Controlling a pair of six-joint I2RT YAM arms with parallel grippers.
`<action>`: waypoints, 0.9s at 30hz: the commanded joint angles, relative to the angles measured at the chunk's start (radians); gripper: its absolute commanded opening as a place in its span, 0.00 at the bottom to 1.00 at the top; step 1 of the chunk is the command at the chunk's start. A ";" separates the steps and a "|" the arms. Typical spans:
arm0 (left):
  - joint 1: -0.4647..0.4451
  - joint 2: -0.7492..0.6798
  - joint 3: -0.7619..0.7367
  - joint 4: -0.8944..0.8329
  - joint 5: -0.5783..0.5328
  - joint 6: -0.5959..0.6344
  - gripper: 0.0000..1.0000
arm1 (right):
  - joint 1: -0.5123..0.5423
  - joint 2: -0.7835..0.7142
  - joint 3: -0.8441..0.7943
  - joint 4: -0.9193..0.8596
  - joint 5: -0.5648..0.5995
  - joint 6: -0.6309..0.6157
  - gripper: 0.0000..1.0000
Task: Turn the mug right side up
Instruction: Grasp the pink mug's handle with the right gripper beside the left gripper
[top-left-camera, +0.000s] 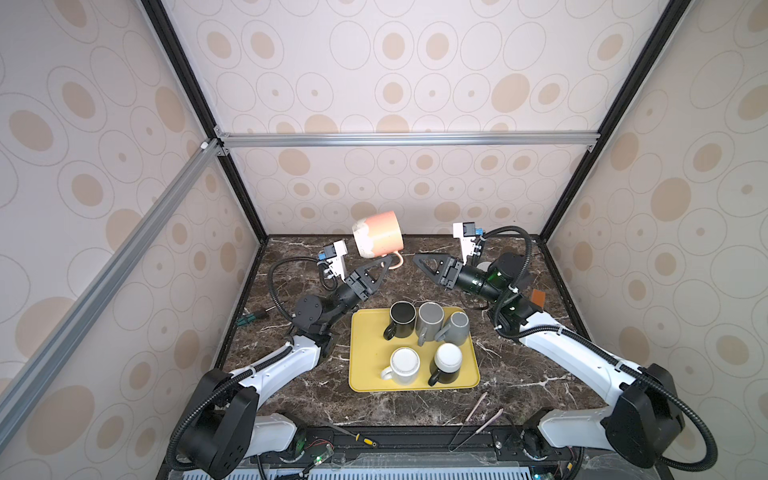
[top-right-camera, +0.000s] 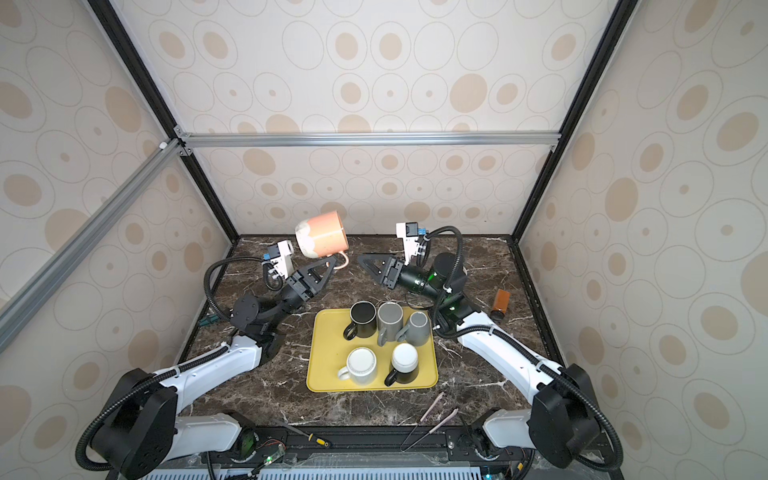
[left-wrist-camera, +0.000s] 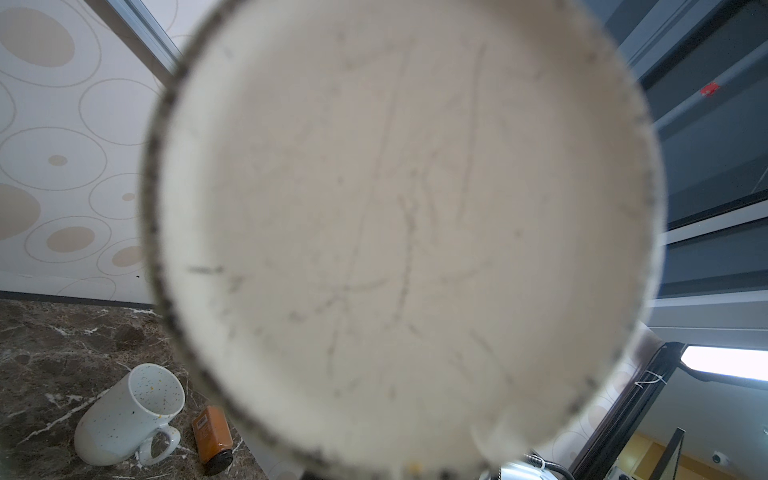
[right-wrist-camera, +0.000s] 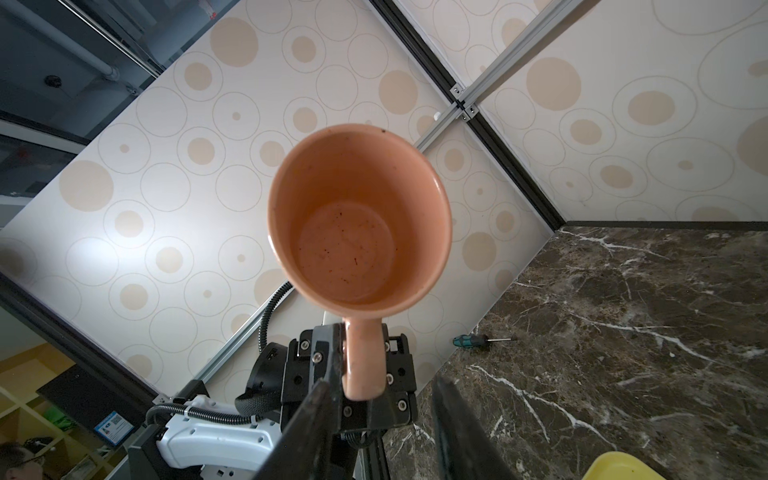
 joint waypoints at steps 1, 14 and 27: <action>-0.003 -0.021 0.055 0.136 0.012 0.009 0.00 | 0.019 0.032 0.040 0.062 -0.034 0.032 0.42; -0.003 -0.031 0.033 0.143 0.009 0.008 0.00 | 0.082 0.090 0.055 0.137 -0.017 0.055 0.42; -0.025 0.050 0.004 0.272 -0.004 -0.053 0.00 | 0.085 0.139 0.079 0.217 -0.014 0.117 0.32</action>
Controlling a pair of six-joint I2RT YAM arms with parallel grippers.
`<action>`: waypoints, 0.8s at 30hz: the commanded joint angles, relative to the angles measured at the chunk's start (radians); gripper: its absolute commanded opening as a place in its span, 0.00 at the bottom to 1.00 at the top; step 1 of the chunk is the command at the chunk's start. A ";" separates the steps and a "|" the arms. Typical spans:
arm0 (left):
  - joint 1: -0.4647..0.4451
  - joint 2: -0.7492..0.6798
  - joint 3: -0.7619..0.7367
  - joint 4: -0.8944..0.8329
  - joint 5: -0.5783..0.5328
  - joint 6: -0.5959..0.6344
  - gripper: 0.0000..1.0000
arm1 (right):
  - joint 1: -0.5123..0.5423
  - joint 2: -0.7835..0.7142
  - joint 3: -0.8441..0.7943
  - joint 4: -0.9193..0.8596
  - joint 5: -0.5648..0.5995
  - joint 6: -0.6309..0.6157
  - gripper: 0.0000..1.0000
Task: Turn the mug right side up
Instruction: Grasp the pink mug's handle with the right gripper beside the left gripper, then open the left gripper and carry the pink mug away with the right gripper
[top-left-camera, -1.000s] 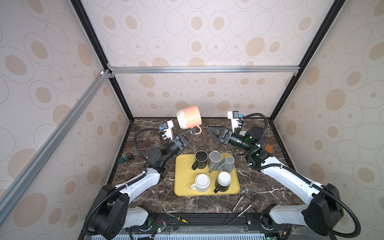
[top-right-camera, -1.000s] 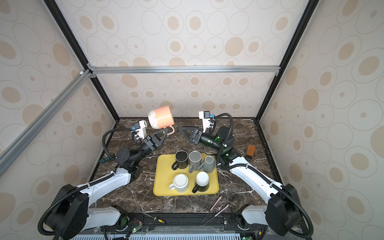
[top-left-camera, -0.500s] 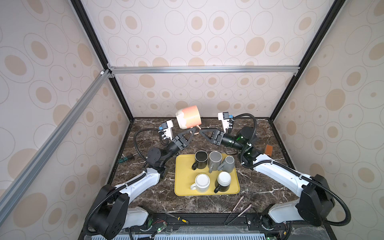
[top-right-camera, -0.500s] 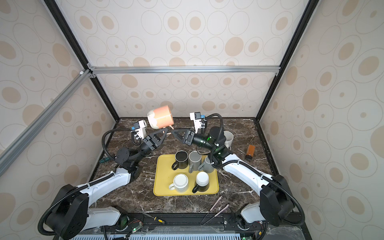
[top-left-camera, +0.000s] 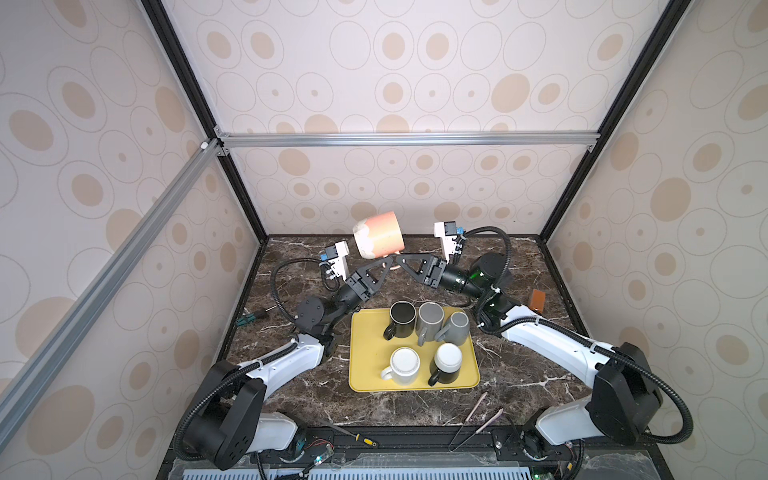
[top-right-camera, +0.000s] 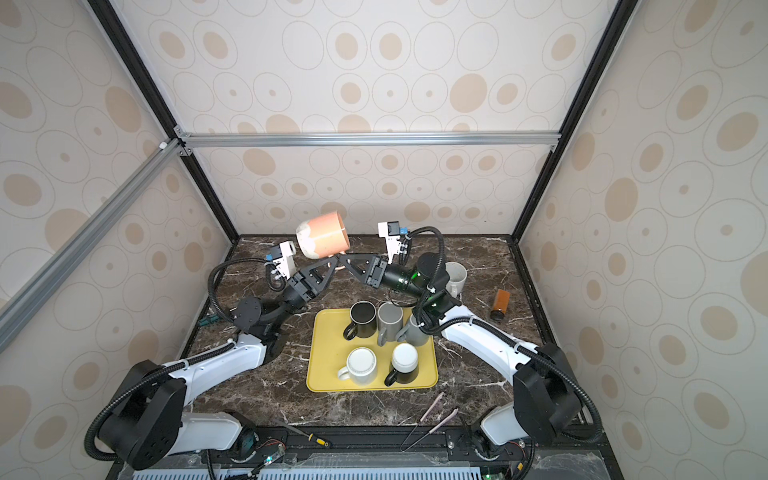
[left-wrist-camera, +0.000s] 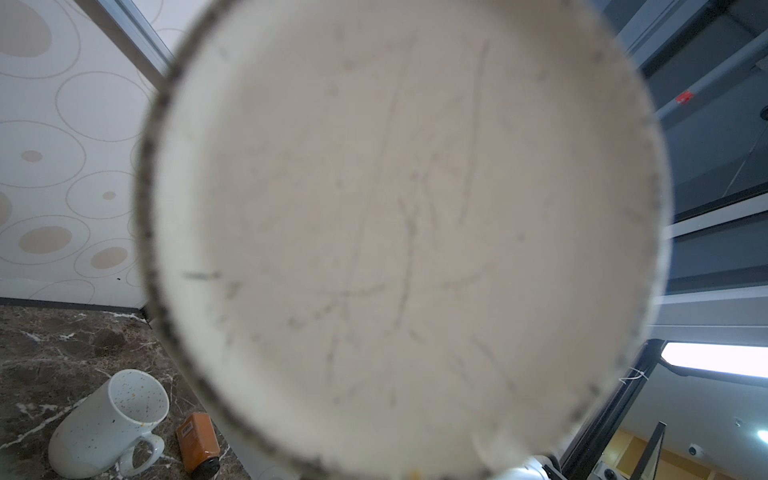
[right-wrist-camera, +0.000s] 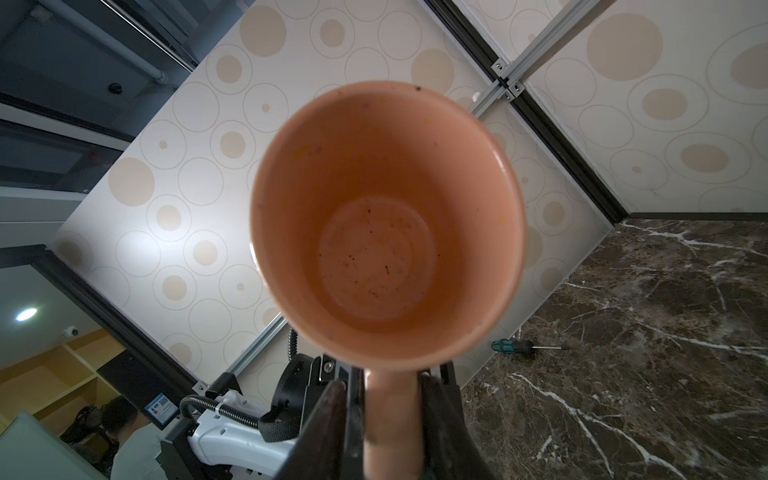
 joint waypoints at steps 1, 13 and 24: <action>-0.009 -0.005 0.015 0.169 -0.002 -0.018 0.00 | 0.009 0.024 0.031 0.069 -0.010 0.040 0.31; -0.013 0.040 0.010 0.235 -0.023 -0.052 0.00 | 0.014 0.058 0.048 0.111 -0.004 0.082 0.15; -0.019 0.060 0.024 0.154 -0.015 -0.015 0.33 | 0.018 0.044 0.061 0.027 0.051 0.064 0.00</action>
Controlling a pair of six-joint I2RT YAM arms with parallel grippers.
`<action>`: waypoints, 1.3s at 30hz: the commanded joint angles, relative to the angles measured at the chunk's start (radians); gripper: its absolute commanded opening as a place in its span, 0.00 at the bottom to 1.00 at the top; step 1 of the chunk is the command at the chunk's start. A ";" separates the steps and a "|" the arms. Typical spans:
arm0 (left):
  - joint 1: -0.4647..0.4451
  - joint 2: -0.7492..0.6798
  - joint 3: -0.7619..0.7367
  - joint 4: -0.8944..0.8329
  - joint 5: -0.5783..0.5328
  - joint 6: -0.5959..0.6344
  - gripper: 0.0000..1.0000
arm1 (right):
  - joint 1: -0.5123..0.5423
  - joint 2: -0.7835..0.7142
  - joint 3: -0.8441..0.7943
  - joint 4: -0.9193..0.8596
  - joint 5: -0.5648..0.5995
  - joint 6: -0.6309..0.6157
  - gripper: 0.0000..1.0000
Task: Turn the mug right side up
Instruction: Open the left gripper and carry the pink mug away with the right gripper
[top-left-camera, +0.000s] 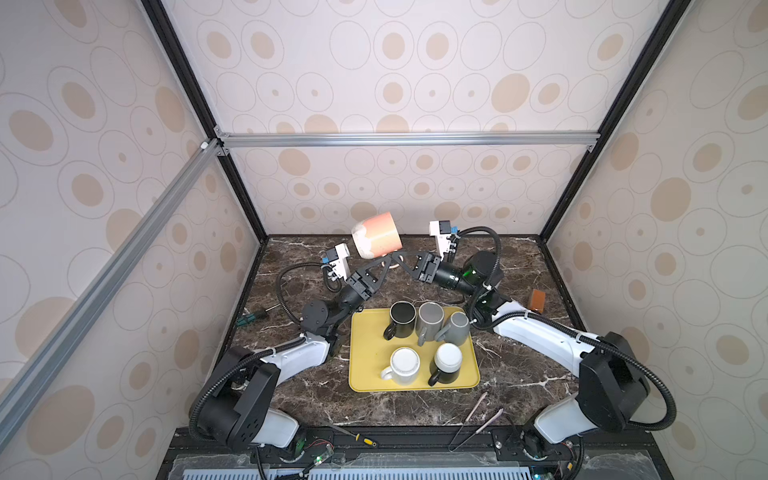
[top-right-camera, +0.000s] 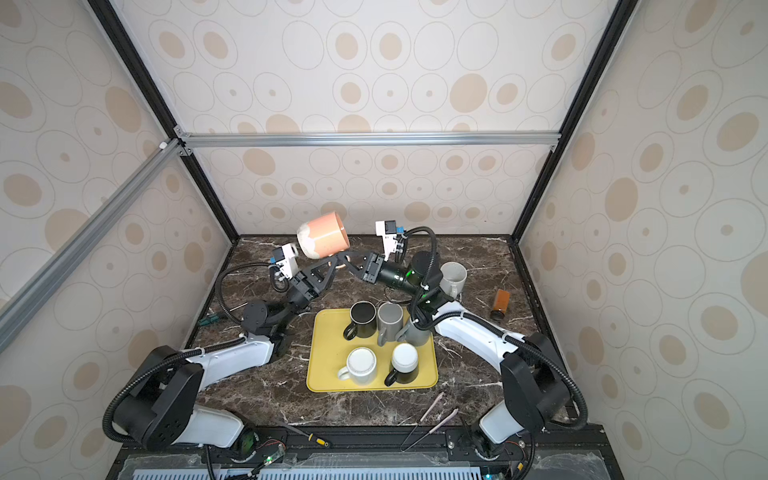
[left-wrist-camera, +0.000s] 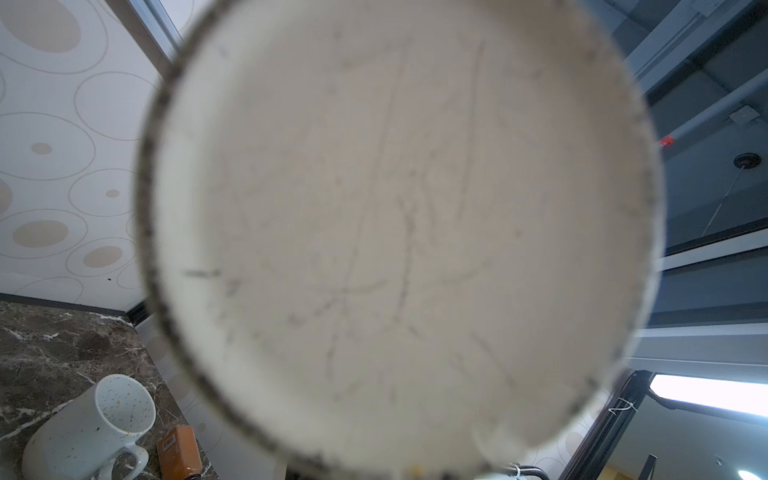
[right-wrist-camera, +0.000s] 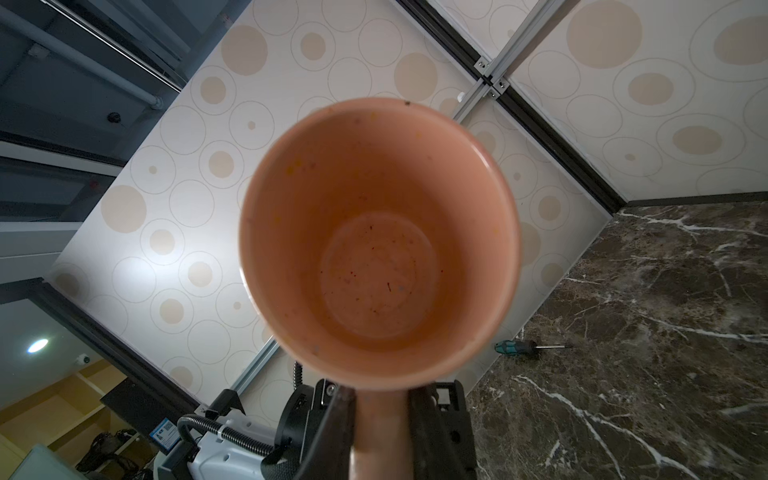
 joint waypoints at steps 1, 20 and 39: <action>-0.015 -0.034 0.027 0.016 0.025 0.058 0.45 | 0.018 -0.026 0.038 -0.013 0.029 -0.005 0.00; -0.005 -0.378 0.057 -1.087 -0.342 0.511 1.00 | -0.072 0.060 0.069 0.116 0.071 0.194 0.00; 0.053 -0.393 0.165 -1.452 -0.382 0.816 1.00 | -0.197 -0.128 0.153 -0.708 0.189 -0.278 0.00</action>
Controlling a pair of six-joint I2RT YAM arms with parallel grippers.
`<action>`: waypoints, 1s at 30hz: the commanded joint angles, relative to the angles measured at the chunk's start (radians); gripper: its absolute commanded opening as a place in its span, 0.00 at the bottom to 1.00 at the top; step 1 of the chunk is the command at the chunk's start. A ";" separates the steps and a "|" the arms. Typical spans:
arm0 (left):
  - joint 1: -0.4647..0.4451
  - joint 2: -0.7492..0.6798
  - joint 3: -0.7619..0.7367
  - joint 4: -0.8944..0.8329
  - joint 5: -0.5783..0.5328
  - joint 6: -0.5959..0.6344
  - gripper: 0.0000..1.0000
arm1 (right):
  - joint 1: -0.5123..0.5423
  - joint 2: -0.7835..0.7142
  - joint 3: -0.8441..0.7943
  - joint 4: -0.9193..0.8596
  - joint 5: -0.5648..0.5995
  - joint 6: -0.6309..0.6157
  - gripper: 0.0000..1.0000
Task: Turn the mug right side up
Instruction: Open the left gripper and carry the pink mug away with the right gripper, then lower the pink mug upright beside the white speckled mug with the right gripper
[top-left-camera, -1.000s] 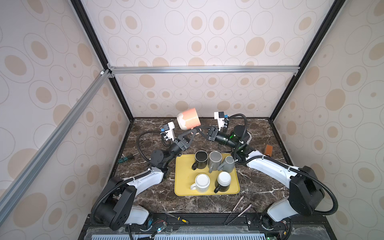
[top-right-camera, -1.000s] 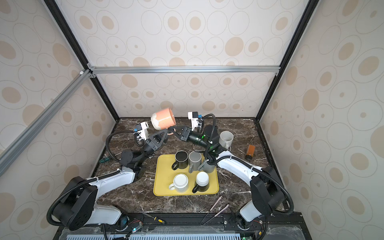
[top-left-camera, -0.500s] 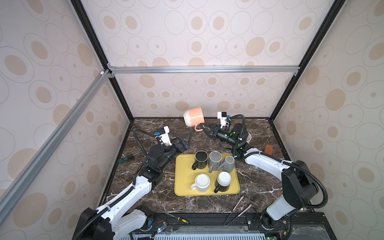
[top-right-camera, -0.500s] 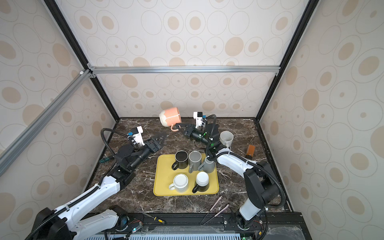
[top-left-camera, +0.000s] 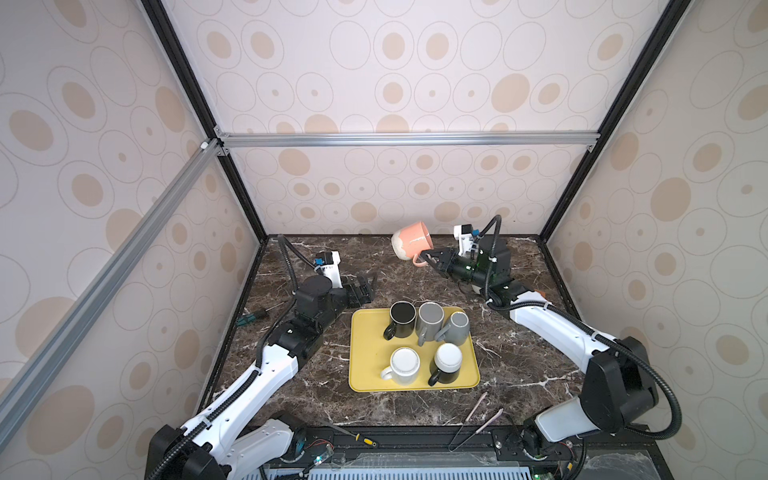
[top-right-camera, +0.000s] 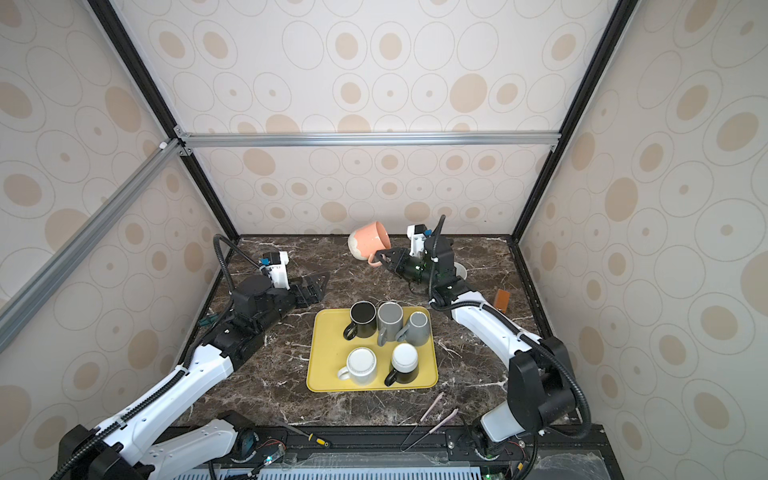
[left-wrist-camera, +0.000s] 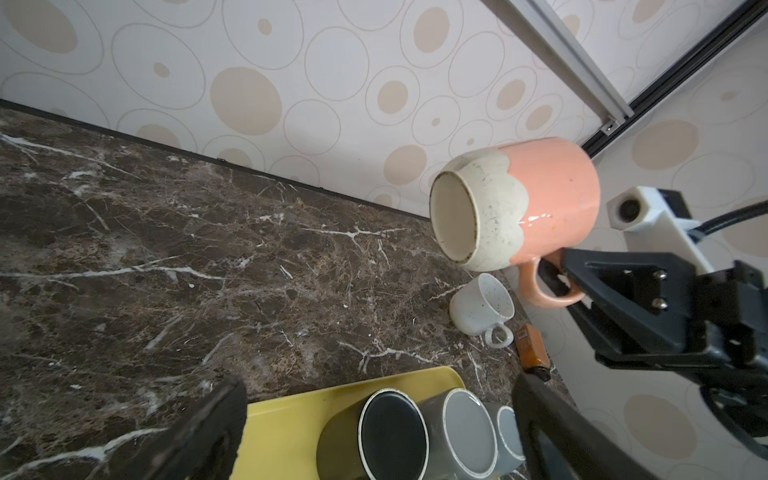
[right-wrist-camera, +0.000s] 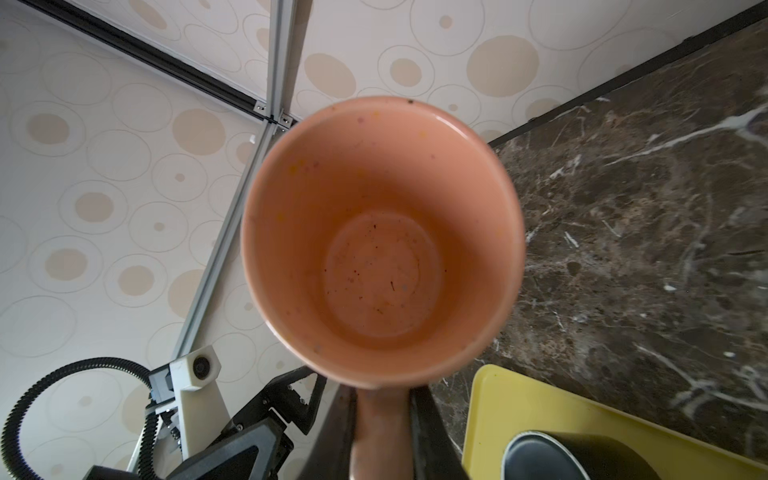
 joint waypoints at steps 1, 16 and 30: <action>0.007 -0.002 0.003 -0.006 0.013 0.058 1.00 | 0.001 -0.086 0.097 -0.118 0.062 -0.196 0.00; 0.009 -0.003 -0.056 0.047 0.039 0.041 1.00 | -0.001 -0.004 0.280 -0.577 0.474 -0.563 0.00; 0.010 0.009 -0.093 0.090 0.066 0.024 1.00 | -0.005 0.086 0.213 -0.506 0.704 -0.662 0.00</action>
